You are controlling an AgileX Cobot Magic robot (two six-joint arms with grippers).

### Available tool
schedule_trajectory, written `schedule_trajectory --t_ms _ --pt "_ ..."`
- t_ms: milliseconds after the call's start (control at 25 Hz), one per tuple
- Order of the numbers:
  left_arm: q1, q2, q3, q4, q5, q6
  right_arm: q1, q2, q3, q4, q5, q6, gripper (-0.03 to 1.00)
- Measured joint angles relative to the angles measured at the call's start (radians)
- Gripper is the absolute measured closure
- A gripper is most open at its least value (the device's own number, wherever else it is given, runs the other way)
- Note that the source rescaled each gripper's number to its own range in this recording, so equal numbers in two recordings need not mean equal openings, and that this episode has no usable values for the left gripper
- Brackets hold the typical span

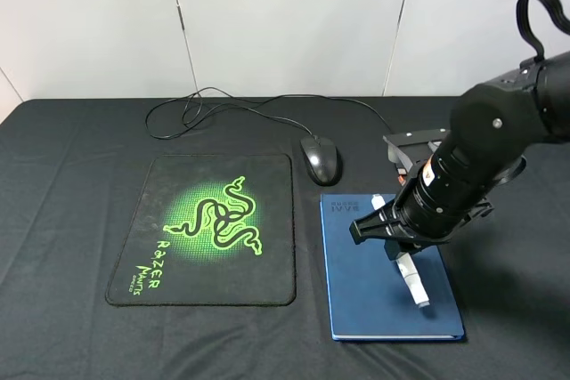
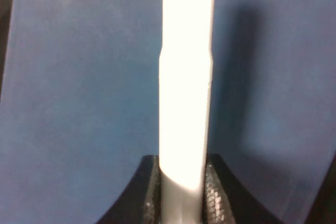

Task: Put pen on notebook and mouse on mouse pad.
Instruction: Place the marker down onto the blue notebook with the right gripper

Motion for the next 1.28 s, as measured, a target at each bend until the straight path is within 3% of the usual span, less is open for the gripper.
schedule_trajectory --t_ms 520,600,680,720,800,920,1280 --pt "0.0 0.0 0.0 0.0 0.0 0.0 0.0 0.0 0.02 0.004 -0.04 0.003 0.96" --pt "0.0 0.0 0.0 0.0 0.0 0.0 0.0 0.0 0.02 0.004 -0.041 0.007 0.8" --pt "0.0 0.0 0.0 0.0 0.0 0.0 0.0 0.0 0.02 0.007 -0.041 0.014 0.36" --pt "0.0 0.0 0.0 0.0 0.0 0.0 0.0 0.0 0.02 0.007 -0.041 0.014 0.2" --pt "0.0 0.0 0.0 0.0 0.0 0.0 0.0 0.0 0.02 0.007 -0.041 0.014 0.06" --pt "0.0 0.0 0.0 0.0 0.0 0.0 0.0 0.0 0.02 0.009 -0.041 0.014 -0.01" --pt "0.0 0.0 0.0 0.0 0.0 0.0 0.0 0.0 0.02 0.009 -0.037 0.014 -0.03"
